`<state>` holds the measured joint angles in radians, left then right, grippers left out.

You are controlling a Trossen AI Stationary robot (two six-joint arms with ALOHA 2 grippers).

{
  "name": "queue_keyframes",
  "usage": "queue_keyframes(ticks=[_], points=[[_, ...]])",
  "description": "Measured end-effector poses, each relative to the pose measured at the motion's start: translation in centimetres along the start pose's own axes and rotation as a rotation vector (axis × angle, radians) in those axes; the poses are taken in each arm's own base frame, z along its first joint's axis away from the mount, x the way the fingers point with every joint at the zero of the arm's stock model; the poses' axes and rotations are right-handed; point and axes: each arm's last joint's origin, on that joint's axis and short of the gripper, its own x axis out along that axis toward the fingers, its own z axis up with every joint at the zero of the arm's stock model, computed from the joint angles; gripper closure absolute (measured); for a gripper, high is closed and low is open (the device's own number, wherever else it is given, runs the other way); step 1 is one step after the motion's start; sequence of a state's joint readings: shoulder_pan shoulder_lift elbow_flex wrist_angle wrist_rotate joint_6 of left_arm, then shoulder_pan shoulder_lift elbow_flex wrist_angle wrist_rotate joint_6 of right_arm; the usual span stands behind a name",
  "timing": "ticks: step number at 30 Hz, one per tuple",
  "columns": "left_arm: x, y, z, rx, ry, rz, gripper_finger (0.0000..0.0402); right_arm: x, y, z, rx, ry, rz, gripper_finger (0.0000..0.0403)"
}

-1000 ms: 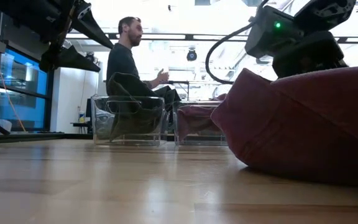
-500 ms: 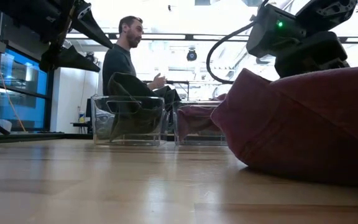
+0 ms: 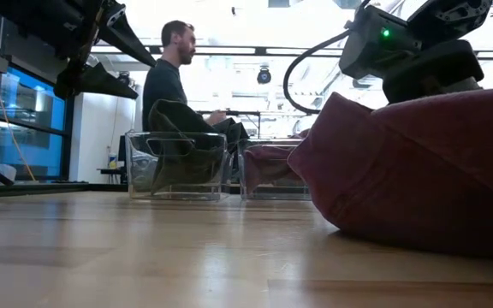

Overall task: Pick & Place hat
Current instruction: Put the red cap into the right transparent bin

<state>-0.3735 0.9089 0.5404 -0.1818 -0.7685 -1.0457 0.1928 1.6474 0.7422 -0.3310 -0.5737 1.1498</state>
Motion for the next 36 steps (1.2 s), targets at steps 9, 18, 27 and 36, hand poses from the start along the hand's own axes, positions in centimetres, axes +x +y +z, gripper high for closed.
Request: queue_keyframes(ticks=[9, 18, 27, 36], points=[[0.0, 0.0, 0.0, 0.000, 0.000, 0.000, 0.0099, 0.0, 0.0, 0.0, -0.035, 0.017, 0.009, 0.0398], [0.0, 0.0, 0.0, 0.000, 0.001, 0.000, 0.0099, 0.0, 0.1, -0.1, -0.069, 0.032, 0.017, 0.0401], [0.0, 0.0, 0.0, 0.000, 0.001, -0.001, 0.0099, -0.2, 0.5, 0.0, -0.099, 0.030, 0.030, 0.0402], [0.0, 0.0, 0.0, -0.004, 0.001, 0.000, 0.0099, -1.5, 2.8, 0.1, -0.175, 0.014, 0.026, 0.0402]])
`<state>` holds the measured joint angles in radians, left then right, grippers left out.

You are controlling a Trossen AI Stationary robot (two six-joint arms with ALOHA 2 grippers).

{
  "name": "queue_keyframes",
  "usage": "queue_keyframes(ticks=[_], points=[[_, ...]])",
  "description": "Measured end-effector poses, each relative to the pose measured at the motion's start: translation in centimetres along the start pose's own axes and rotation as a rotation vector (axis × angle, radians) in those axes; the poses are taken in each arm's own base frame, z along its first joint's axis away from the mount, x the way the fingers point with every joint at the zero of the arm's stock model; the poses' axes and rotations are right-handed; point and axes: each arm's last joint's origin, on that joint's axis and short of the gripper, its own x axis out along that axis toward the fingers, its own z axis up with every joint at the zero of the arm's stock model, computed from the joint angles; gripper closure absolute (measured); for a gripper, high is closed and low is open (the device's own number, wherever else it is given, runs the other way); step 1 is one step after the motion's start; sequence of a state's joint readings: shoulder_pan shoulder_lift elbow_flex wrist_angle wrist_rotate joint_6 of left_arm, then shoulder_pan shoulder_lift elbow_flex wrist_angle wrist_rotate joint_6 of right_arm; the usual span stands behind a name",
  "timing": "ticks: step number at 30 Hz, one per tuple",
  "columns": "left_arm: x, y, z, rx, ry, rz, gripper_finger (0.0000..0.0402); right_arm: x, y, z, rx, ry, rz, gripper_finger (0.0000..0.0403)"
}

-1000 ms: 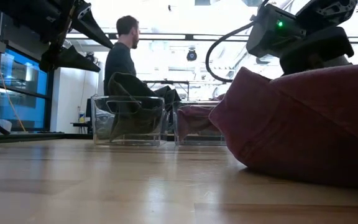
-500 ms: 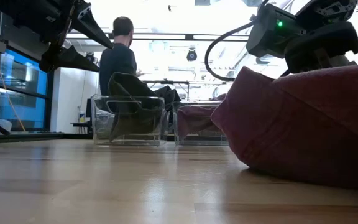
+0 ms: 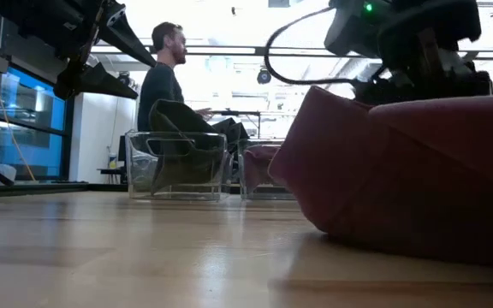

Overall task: Pick & Place hat
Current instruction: Put the red cap into the right transparent bin

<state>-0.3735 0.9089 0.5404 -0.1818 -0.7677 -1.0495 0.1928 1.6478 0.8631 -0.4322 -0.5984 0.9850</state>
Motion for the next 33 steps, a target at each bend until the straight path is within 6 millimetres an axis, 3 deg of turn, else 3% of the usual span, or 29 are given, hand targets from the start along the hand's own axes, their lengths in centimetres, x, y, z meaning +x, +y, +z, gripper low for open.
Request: queue_keyframes(ticks=[14, 25, 33], points=[[0.0, 0.0, 0.0, -0.002, 0.000, 0.000, 0.0099, -2.8, 3.4, -1.2, -0.104, -0.057, -0.100, 0.0403], [0.0, 0.0, 0.0, -0.005, 0.000, 0.000, 0.0099, -7.5, 4.1, -4.1, -0.084, -0.258, -0.094, 0.0402], [0.0, 0.0, 0.0, -0.010, 0.000, 0.000, 0.0099, -9.2, 4.2, -6.0, -0.092, -0.343, -0.098, 0.0402]])
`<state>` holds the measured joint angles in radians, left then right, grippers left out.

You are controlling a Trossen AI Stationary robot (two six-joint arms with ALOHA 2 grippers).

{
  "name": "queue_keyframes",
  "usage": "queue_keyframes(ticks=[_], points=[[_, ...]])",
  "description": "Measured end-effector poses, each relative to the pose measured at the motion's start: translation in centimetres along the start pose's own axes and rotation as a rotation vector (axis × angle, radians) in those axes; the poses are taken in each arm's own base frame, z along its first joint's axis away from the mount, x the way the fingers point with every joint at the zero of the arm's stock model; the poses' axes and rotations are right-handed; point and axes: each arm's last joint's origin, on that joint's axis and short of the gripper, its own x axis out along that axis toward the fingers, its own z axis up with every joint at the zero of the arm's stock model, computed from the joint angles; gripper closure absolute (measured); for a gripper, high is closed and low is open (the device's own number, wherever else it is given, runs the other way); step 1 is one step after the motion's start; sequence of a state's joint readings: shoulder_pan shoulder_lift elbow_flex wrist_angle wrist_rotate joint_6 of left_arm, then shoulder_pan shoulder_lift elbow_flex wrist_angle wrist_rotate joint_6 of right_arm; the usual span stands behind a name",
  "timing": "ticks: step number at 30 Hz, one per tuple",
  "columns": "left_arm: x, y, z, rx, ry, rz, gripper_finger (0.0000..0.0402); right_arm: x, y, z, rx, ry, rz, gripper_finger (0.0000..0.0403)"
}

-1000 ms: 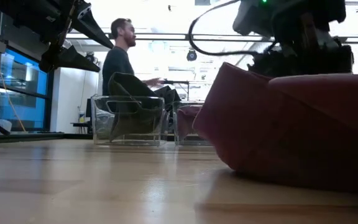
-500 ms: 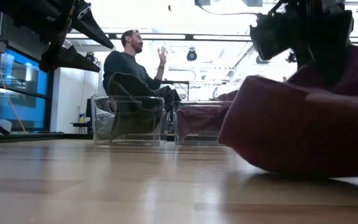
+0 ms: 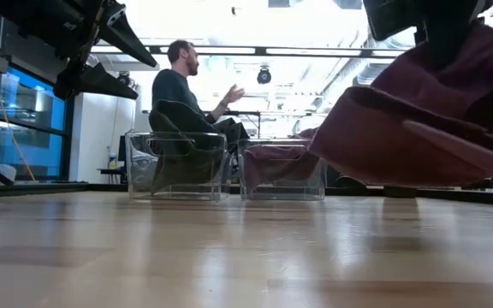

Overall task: Pick & Place hat
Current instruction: Put the red cap into the right transparent bin

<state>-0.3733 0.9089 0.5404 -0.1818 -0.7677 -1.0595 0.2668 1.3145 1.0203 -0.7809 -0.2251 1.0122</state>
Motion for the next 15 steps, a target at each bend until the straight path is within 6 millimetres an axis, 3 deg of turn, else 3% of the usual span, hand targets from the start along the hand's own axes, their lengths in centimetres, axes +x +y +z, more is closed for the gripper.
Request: queue_keyframes(ticks=[7, 15], points=[[0.0, 0.0, 0.0, -0.011, 0.000, 0.000, 0.0099, -1.3, 1.0, -0.6, -0.050, -0.062, 0.010, 0.0402], [0.0, 0.0, 0.0, -0.019, 0.000, -0.001, 0.0099, -4.6, 2.7, -1.1, -0.158, -0.169, -0.106, 0.0402]])
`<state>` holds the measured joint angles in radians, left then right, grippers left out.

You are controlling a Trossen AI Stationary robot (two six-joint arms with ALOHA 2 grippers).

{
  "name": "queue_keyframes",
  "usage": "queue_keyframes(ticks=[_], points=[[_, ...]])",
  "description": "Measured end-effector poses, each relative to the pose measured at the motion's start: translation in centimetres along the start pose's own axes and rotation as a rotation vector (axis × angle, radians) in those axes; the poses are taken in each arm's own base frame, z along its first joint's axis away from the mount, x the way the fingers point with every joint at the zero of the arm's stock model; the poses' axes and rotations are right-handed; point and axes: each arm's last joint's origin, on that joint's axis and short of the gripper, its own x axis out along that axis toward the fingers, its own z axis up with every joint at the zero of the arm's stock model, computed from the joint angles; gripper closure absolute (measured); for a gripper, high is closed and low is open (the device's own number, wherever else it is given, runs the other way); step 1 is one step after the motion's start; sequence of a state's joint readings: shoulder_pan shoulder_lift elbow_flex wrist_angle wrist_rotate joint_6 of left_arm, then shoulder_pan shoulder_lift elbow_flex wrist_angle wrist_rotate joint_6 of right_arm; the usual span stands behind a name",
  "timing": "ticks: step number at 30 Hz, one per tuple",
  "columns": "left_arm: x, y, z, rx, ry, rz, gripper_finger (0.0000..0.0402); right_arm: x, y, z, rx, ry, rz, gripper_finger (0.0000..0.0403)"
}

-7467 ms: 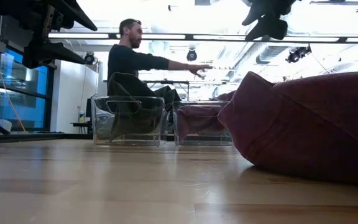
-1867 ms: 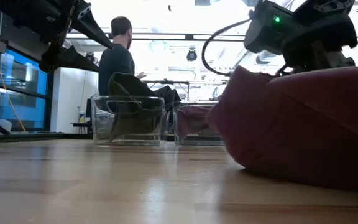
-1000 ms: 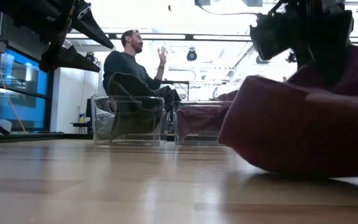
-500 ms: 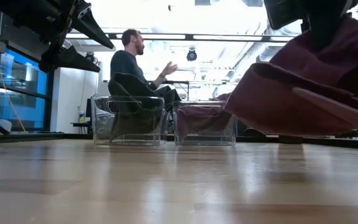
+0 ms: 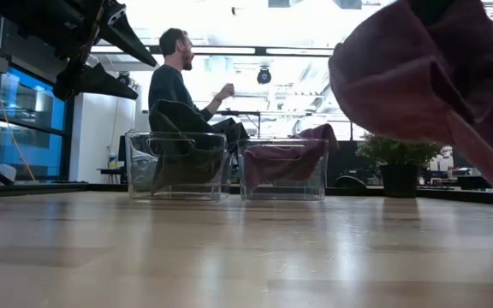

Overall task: Pick & Place hat
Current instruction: Put the red cap into the right transparent bin

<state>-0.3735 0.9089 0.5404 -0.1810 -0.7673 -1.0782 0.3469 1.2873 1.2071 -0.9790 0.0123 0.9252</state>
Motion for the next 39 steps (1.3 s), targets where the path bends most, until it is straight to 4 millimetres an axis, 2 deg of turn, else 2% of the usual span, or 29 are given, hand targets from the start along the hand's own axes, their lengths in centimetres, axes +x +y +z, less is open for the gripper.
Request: queue_keyframes(ticks=[8, 16, 29, 36, 39], points=[[0.0, -0.1, 0.0, -0.013, 0.004, -0.007, 0.0099, -2.1, 1.1, 0.4, -0.100, -0.156, -0.055, 0.0402], [0.0, -0.1, 0.0, -0.030, 0.022, -0.017, 0.0099, -2.3, 1.4, 0.0, -0.169, -0.195, -0.100, 0.0402], [0.0, -0.1, -0.1, -0.031, 0.036, -0.024, 0.0099, -2.7, 2.1, -1.1, -0.295, -0.372, -0.228, 0.0403], [0.0, -0.1, -0.1, -0.032, 0.036, -0.024, 0.0099, -5.1, 1.8, -2.2, -0.310, -0.525, -0.239, 0.0403], [0.0, -0.1, -0.1, -0.032, 0.036, -0.024, 0.0099, -5.8, 0.8, -2.9, -0.297, -0.579, -0.246, 0.0403]])
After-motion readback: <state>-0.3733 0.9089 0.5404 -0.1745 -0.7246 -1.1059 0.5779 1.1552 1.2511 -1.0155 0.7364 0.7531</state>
